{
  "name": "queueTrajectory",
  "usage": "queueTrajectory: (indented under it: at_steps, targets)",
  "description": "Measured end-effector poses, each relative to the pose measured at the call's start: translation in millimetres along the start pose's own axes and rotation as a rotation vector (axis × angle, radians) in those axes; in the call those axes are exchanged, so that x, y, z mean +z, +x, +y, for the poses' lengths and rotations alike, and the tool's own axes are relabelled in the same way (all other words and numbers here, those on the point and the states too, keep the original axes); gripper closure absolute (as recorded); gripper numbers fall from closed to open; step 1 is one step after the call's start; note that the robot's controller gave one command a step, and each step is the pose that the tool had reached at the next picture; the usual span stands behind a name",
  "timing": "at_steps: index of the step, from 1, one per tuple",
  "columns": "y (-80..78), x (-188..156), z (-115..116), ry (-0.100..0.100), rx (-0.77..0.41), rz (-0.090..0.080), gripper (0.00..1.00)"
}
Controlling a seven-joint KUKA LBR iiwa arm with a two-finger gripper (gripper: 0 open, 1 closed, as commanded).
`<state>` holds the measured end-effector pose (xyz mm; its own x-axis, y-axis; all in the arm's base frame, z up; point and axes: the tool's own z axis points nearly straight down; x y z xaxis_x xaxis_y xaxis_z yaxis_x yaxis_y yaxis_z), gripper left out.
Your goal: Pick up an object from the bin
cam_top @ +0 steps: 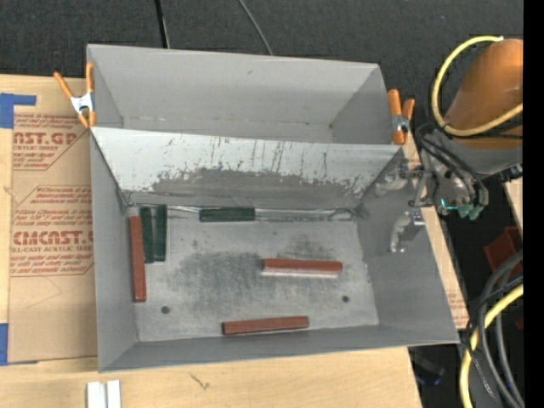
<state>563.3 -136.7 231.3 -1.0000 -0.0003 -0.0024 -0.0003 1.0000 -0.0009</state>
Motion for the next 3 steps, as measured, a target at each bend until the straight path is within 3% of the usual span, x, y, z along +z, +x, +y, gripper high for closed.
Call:
queueTrajectory:
  at_steps: [1, 2, 3]
  targets:
    - [-1.2, 58, 20, 0.001, -0.009, -0.005, 0.0]
    - [-15.2, 156, 33, 0.0, -0.01, -0.005, 1.0]
    - [-15.3, 156, 33, 0.0, -0.01, -0.005, 1.0]
